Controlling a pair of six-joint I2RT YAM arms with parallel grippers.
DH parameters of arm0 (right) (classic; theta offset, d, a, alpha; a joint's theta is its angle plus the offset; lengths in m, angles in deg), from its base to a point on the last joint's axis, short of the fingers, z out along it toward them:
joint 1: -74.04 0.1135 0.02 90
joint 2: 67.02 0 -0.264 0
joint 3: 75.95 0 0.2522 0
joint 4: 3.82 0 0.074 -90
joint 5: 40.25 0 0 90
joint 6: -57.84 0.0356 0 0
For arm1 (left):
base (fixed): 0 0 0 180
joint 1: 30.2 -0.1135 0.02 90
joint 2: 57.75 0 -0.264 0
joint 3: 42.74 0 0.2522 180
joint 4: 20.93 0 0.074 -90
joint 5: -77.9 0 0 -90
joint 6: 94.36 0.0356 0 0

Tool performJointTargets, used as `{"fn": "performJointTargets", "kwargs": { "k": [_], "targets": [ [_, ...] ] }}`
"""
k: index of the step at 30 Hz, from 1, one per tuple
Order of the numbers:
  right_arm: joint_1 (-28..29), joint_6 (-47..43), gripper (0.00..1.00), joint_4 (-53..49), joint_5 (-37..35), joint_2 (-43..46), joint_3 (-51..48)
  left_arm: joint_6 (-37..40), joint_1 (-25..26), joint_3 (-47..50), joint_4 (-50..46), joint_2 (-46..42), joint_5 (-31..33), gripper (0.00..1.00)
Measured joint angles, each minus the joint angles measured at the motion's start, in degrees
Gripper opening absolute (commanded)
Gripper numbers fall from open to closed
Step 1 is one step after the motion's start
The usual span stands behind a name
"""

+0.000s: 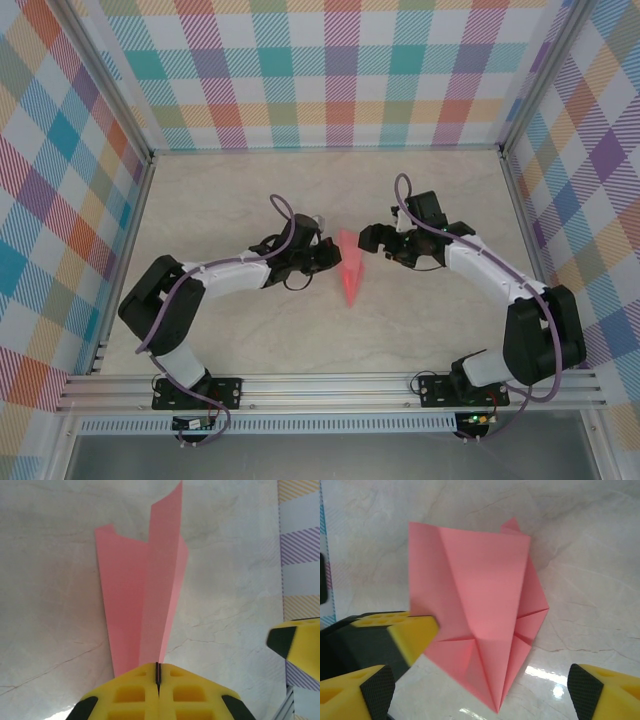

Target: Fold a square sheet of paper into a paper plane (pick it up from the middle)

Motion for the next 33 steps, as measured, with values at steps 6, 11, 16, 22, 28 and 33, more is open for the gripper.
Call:
{"fn": "performJointTargets", "kwargs": {
  "k": [6, 11, 16, 22, 28, 33],
  "targets": [
    [2.1, -0.11, 0.74, 1.14, 1.57, -2.75, -1.44, -1.36, -0.22, 4.72, 3.76, 1.14, 0.61, 0.0],
    [6.08, -0.81, 0.7, 1.05, -0.13, -6.16, -1.4, -2.84, -0.37, 8.76, 5.11, 1.09, 2.89, 0.0],
    [10.6, -2.1, 0.68, -0.57, -4.63, -9.88, 0.26, -3.93, -0.42, 10.95, 5.11, 0.37, 4.74, 0.0],
    [14.14, -3.82, 0.73, -1.79, -9.22, -13.7, 3.06, -4.2, -0.42, 11.15, 5.09, 0.24, 5.6, 0.0],
    [14.51, -6.12, 0.82, -2.47, -9.6, -16.83, 3.8, -4.13, -0.42, 11.15, 4.83, 0.24, 6.29, 0.0],
    [14.51, -7.67, 0.84, -2.78, -7.96, -17.75, 3.91, -4.11, -0.42, 11.15, 4.81, 0.24, 6.32, 0.0]
  ]
}}
